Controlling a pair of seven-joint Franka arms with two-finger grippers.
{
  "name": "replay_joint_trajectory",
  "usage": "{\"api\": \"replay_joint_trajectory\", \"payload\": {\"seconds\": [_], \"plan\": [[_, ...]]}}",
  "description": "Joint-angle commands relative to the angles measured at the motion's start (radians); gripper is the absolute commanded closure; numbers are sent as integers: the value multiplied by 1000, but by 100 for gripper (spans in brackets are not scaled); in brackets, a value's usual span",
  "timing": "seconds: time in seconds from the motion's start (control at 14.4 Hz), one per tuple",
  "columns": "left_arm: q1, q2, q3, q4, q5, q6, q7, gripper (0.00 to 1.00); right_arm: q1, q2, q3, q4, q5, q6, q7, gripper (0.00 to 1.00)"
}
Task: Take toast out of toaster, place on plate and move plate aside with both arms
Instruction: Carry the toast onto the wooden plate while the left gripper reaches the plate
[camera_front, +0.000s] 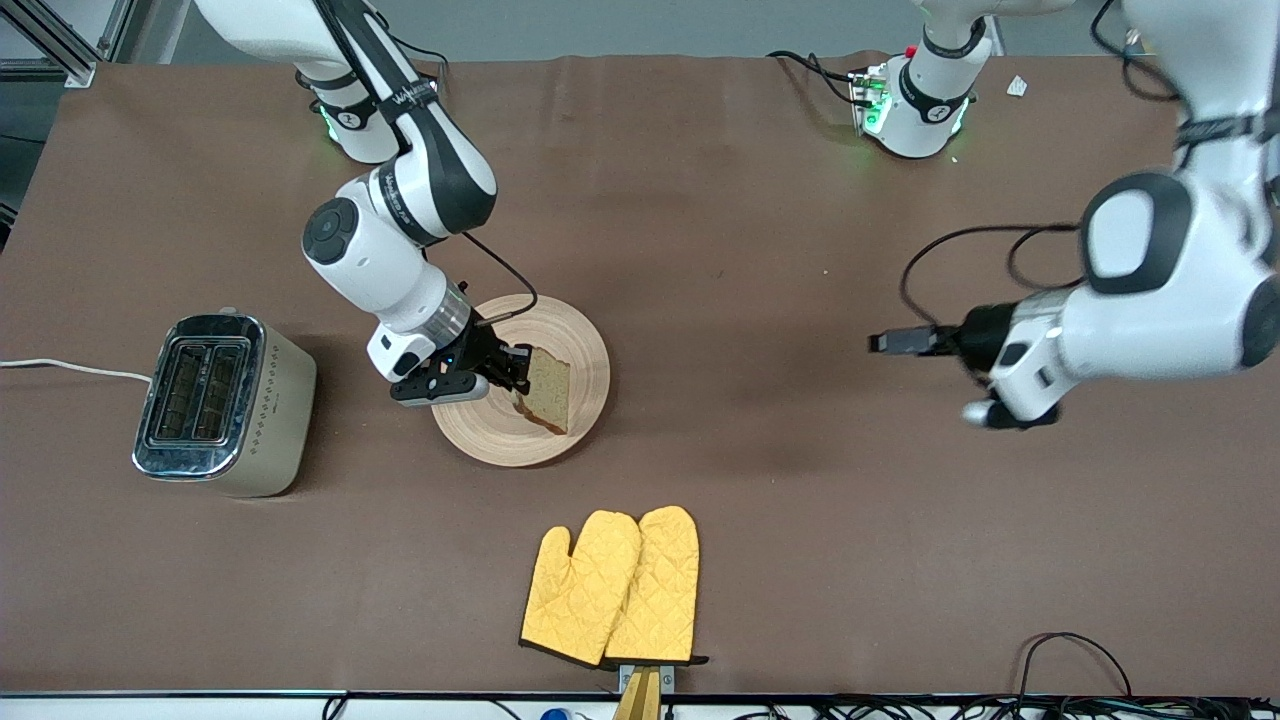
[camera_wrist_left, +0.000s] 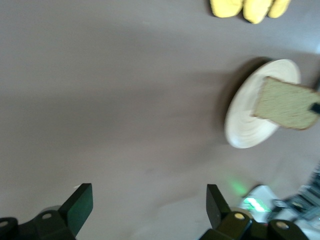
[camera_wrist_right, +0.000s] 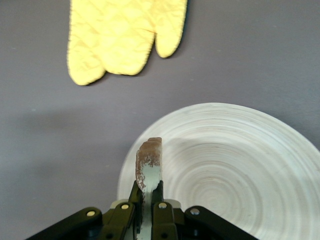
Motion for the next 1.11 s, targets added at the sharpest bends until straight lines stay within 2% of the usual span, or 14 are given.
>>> {"api": "replay_joint_trajectory", "payload": {"seconds": [0.0, 0.21, 0.28, 0.35, 0.42, 0.55, 0.69, 0.83, 0.97, 1.04], "plan": [[-98, 103, -1, 47, -126, 81, -18, 0, -15, 32, -2, -145, 21, 175, -122, 100], [-197, 216, -3, 48, -229, 249, -38, 0, -18, 64, -7, -179, 21, 223, -236, 98], [-229, 258, -3, 48, -271, 299, -30, 0, -33, 69, -8, -179, 21, 219, -286, 69], [-261, 305, -4, 58, -315, 340, -13, 0, -44, 71, -16, -180, 21, 220, -304, 8], [-296, 343, -4, 99, -334, 386, -13, 0, -56, 68, -25, -188, 20, 219, -321, 0], [-381, 416, -6, 153, -349, 490, -15, 0, -69, 28, -65, -209, 18, 172, -352, 0], [-450, 492, -6, 229, -374, 579, -12, 0, -67, -30, -118, -199, 4, 31, -352, 0], [-497, 569, -7, 309, -380, 624, -6, 0, -67, -84, -203, -161, -84, -107, -349, 0], [-521, 601, -22, 328, -389, 678, 14, 1, -69, -107, -305, -29, -222, -331, -346, 0], [-522, 609, -42, 328, -394, 714, 17, 12, -69, -109, -345, 58, -273, -449, -346, 0]]}}
